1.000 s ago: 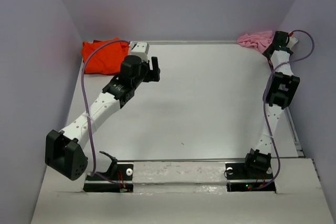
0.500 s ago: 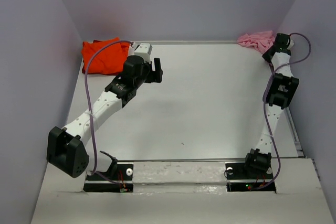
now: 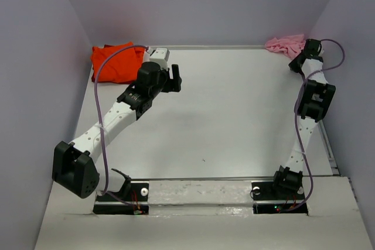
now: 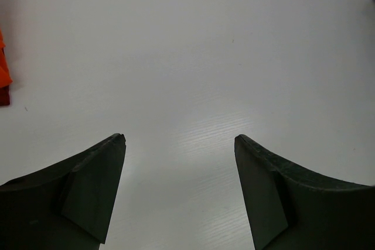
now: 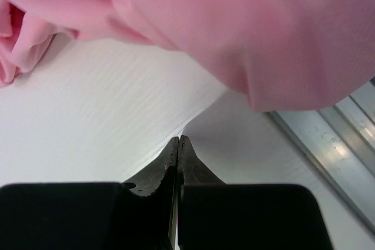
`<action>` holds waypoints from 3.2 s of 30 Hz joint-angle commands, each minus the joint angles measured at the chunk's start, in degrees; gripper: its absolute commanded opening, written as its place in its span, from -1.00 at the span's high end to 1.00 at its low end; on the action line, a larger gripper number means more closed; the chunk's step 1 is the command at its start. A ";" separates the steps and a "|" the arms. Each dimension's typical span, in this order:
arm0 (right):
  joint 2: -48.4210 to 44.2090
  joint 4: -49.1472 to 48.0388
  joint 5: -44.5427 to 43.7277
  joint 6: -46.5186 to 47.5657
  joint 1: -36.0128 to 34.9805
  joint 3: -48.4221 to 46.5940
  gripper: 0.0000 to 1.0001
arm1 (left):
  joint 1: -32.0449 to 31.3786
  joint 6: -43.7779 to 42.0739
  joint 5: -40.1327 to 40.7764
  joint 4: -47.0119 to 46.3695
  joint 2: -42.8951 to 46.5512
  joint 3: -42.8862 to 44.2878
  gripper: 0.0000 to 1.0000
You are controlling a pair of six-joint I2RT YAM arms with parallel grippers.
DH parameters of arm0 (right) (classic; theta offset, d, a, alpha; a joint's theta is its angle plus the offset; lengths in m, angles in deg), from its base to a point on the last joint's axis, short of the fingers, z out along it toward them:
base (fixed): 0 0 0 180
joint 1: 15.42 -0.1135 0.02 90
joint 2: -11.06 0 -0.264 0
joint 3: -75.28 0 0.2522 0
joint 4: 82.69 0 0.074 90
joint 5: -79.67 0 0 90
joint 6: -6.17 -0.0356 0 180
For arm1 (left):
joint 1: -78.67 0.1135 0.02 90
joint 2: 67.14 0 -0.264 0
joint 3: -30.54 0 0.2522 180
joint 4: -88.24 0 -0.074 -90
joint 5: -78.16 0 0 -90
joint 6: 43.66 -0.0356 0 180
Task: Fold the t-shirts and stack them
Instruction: Pick up the crumpled T-shirt from the corner of the board, then move the crumpled T-shirt to the center of the board.
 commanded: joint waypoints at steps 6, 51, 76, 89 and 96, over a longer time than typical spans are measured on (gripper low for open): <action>-6.81 -4.13 -0.57 4.10 -2.55 2.42 0.91 | -0.30 0.16 0.60 -2.27 1.87 0.19 -0.69; 11.03 -4.13 -38.27 33.90 -5.18 -11.99 0.29 | 0.32 3.24 -7.92 -4.46 1.17 -0.60 -0.68; -11.17 -0.61 -28.62 23.92 -20.20 2.98 1.00 | 0.67 2.71 -4.50 -4.03 1.34 -0.52 -0.68; -42.12 -10.63 -14.64 10.71 -46.83 51.44 1.00 | 1.28 1.48 1.65 -3.24 2.22 -0.43 -0.68; -53.12 -15.20 -7.70 0.34 -60.80 69.20 1.00 | 1.37 0.96 5.35 -2.71 3.28 -0.34 -0.68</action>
